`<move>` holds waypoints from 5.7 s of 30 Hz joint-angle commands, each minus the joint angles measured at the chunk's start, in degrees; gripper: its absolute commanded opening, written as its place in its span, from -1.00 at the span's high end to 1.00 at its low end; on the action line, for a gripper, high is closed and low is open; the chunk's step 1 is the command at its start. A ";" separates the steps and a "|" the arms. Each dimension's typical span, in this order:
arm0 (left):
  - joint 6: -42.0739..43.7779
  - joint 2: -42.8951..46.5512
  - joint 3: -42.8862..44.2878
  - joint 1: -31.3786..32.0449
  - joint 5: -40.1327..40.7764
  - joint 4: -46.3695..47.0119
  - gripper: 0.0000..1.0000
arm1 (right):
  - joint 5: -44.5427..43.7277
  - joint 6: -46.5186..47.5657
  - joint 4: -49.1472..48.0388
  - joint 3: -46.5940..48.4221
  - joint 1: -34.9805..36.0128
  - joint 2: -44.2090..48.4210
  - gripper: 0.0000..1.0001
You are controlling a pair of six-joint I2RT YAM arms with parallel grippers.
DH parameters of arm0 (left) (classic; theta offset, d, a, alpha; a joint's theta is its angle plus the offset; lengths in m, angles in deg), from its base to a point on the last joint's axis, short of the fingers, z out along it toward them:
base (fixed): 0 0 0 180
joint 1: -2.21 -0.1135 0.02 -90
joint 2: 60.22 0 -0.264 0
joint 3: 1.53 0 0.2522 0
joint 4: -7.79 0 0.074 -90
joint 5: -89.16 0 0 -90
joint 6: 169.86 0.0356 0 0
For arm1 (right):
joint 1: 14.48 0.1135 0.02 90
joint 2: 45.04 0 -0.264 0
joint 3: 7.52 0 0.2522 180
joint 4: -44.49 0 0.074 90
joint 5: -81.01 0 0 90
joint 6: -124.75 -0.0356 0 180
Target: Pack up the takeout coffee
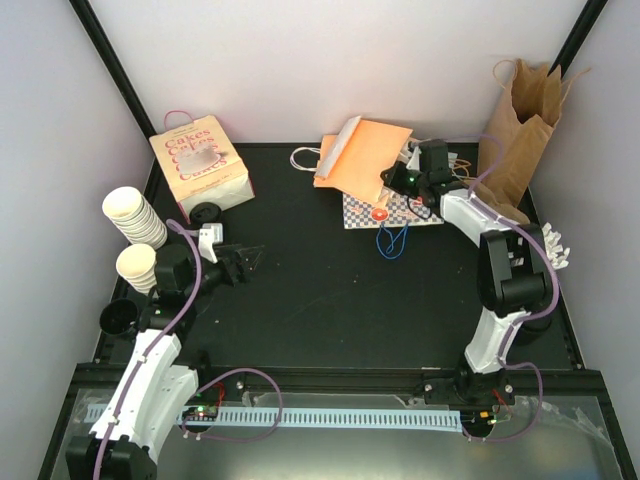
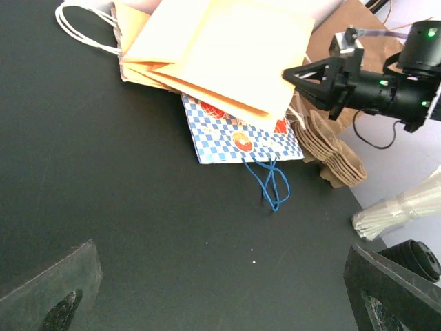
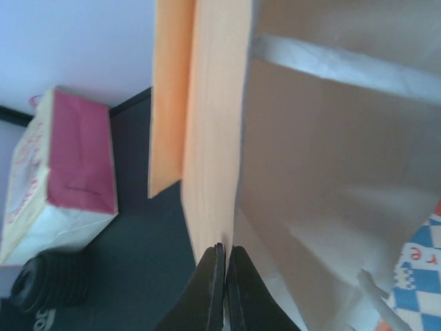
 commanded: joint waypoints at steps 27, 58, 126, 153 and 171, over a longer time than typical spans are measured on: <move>1.44 -16.53 11.98 20.08 15.73 -5.65 -0.98 | 15.65 18.08 27.41 -16.13 14.08 34.77 0.94; 2.39 -31.74 21.46 26.58 24.19 -12.38 -0.01 | 12.97 17.22 29.34 -19.53 19.35 40.61 0.93; -3.43 -36.27 3.05 5.33 -16.69 12.96 0.69 | 18.27 15.03 34.22 -15.20 13.64 49.48 0.94; 1.55 -17.68 6.97 11.78 -2.74 -0.55 -0.30 | 2.39 20.90 58.91 4.84 13.72 42.10 0.85; -2.61 -33.02 9.29 27.75 2.54 8.44 -0.27 | -11.96 21.81 73.41 17.84 21.41 32.10 0.94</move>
